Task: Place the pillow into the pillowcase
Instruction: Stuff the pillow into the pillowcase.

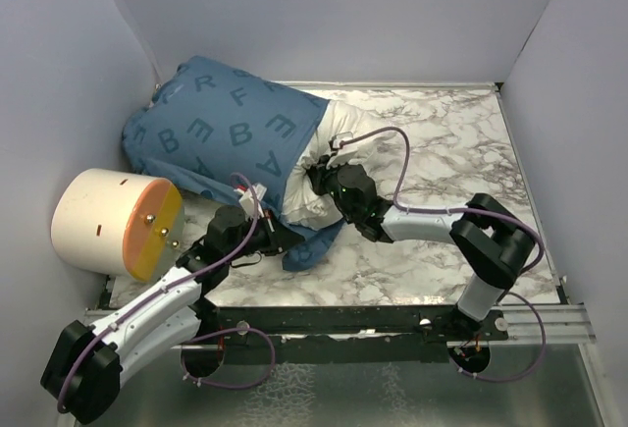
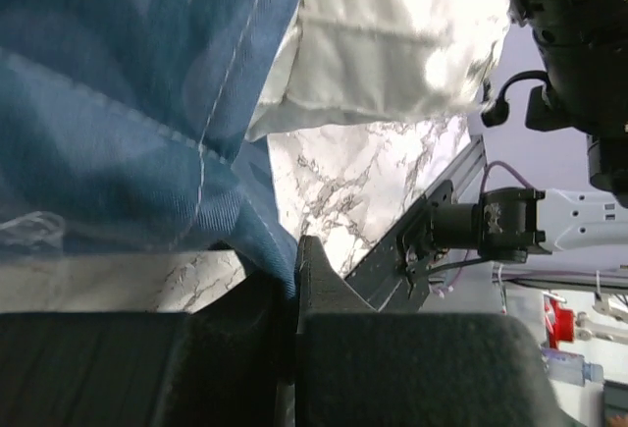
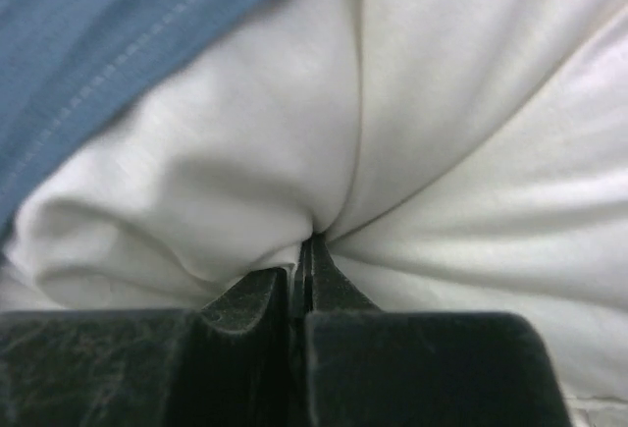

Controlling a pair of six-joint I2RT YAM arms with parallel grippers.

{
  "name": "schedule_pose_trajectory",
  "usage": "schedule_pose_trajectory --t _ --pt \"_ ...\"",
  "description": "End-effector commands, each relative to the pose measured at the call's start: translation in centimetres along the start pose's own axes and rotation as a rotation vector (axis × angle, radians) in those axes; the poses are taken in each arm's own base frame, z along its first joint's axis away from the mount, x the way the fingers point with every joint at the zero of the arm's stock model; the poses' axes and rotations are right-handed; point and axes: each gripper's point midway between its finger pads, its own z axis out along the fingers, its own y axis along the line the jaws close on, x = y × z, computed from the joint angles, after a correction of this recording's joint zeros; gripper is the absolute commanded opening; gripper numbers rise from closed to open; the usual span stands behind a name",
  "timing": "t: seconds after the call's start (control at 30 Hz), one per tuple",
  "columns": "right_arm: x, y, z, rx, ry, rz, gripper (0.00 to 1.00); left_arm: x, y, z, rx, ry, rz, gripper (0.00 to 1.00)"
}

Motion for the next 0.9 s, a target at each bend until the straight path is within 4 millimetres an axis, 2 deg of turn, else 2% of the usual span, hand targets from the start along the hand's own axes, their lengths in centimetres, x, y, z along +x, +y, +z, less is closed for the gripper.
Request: schedule_pose_trajectory --t 0.0,0.03,0.13,0.23,0.3,0.37,0.43,0.5,0.53,0.6,0.67,0.73,0.8,0.87 --pt "4.6 1.9 -2.3 -0.206 0.090 0.050 0.01 3.0 -5.2 -0.8 0.253 0.191 0.007 0.00" --pt "4.9 2.3 -3.6 -0.266 0.102 0.020 0.07 3.1 -4.8 -0.5 0.235 0.197 0.011 0.00" --pt "4.5 2.7 -7.6 -0.380 0.128 -0.055 0.36 3.2 -3.7 0.1 0.180 0.216 0.035 0.00" --pt "0.6 2.5 -11.1 -0.411 0.082 -0.095 0.66 2.6 -3.1 0.8 0.127 0.211 0.074 0.00" --pt "-2.9 2.5 -13.6 -0.432 0.015 -0.113 0.83 2.1 -3.2 1.1 0.115 0.215 0.095 0.03" --pt "-6.2 2.2 -15.8 -0.430 -0.055 -0.121 0.97 1.7 -3.4 1.4 0.114 0.222 0.110 0.06" --pt "-9.2 0.7 -17.3 -0.366 -0.118 -0.111 1.00 1.6 -3.9 1.6 0.122 0.239 0.119 0.06" --pt "-11.4 -2.4 -17.6 -0.237 -0.153 -0.101 1.00 1.5 -4.3 1.7 0.129 0.261 0.129 0.08" --pt "-12.1 -4.2 -17.5 -0.171 -0.161 -0.096 1.00 1.4 -4.4 1.7 0.127 0.267 0.135 0.12" --pt "-12.8 -8.0 -16.7 -0.079 -0.148 -0.080 1.00 1.0 -4.5 1.6 0.105 0.267 0.148 0.31" --pt "-12.4 -12.2 -15.6 -0.048 -0.099 0.004 1.00 0.2 -4.6 1.2 0.073 0.247 0.170 0.52" --pt "-10.7 -16.5 -14.6 -0.053 -0.043 0.152 1.00 -0.8 -5.1 0.4 0.040 0.216 0.207 0.65" --pt "-8.3 -18.7 -13.8 -0.062 0.009 0.280 1.00 -1.7 -5.4 -0.7 0.002 0.193 0.251 0.69" --pt "-5.9 -19.5 -12.8 -0.064 0.057 0.344 1.00 -3.5 -6.7 -2.0 -0.032 0.152 0.315 0.70"
